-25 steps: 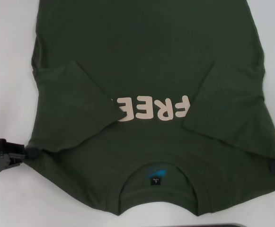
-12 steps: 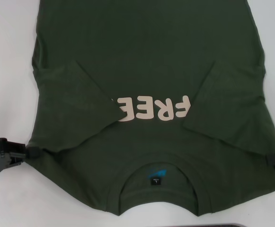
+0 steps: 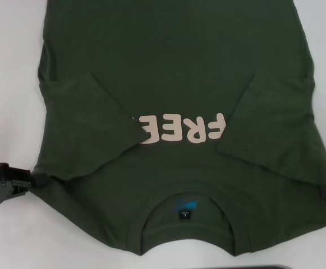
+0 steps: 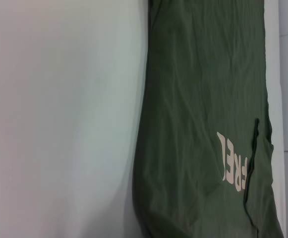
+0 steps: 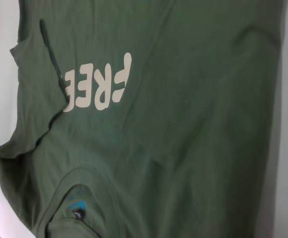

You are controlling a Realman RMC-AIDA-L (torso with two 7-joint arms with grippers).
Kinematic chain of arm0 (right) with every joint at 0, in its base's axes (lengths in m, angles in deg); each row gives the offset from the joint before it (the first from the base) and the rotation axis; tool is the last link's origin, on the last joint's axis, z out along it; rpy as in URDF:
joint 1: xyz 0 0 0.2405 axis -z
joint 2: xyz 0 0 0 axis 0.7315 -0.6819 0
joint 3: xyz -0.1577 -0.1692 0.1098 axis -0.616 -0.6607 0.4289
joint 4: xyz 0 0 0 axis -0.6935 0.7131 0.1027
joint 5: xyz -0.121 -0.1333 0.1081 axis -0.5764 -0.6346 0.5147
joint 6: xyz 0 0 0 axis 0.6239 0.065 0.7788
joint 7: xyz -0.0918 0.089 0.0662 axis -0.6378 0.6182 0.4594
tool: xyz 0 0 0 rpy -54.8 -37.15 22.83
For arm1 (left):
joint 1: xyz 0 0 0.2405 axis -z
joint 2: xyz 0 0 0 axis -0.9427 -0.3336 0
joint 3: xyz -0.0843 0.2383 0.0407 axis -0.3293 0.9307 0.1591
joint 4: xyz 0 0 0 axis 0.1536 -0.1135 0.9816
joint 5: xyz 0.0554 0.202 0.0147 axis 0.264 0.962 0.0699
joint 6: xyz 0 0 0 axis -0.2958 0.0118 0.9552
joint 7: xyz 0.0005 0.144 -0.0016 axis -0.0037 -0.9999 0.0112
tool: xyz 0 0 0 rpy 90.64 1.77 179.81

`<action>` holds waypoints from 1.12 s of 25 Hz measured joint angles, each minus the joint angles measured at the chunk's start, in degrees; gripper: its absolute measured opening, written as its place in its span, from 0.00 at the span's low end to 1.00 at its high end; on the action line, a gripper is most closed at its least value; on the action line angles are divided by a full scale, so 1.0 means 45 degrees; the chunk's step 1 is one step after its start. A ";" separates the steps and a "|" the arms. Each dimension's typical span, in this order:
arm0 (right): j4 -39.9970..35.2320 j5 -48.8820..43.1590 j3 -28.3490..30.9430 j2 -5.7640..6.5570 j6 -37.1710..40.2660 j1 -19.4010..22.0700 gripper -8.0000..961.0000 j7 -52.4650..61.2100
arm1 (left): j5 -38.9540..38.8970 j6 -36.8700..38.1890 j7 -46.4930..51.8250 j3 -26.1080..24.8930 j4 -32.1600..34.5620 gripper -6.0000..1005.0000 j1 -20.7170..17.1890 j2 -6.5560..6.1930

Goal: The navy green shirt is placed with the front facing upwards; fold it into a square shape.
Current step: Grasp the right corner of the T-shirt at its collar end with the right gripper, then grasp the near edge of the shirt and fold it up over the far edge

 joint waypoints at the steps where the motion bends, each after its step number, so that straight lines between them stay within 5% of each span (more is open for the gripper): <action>1: -0.0015 0.0000 -0.0002 0.0000 -0.0014 0.0007 0.80 -0.0001 | 0.0000 0.0002 0.0004 -0.0002 0.0000 0.06 0.0005 0.0000; 4: -0.0024 0.0000 -0.0003 0.0014 -0.0034 0.0025 0.57 0.0006 | 0.0003 0.0008 0.0016 -0.0013 0.0001 0.06 0.0012 -0.0015; 15: -0.0031 -0.0030 -0.0102 0.0112 0.0038 0.0023 0.11 0.0008 | 0.0027 0.0089 0.0138 0.0034 0.0000 0.06 0.0144 -0.0081; 28: -0.1034 -0.1403 -0.0142 0.0251 0.0920 -0.0084 0.03 0.0177 | 0.1106 0.1394 0.0172 0.1130 0.0137 0.06 0.0275 -0.0279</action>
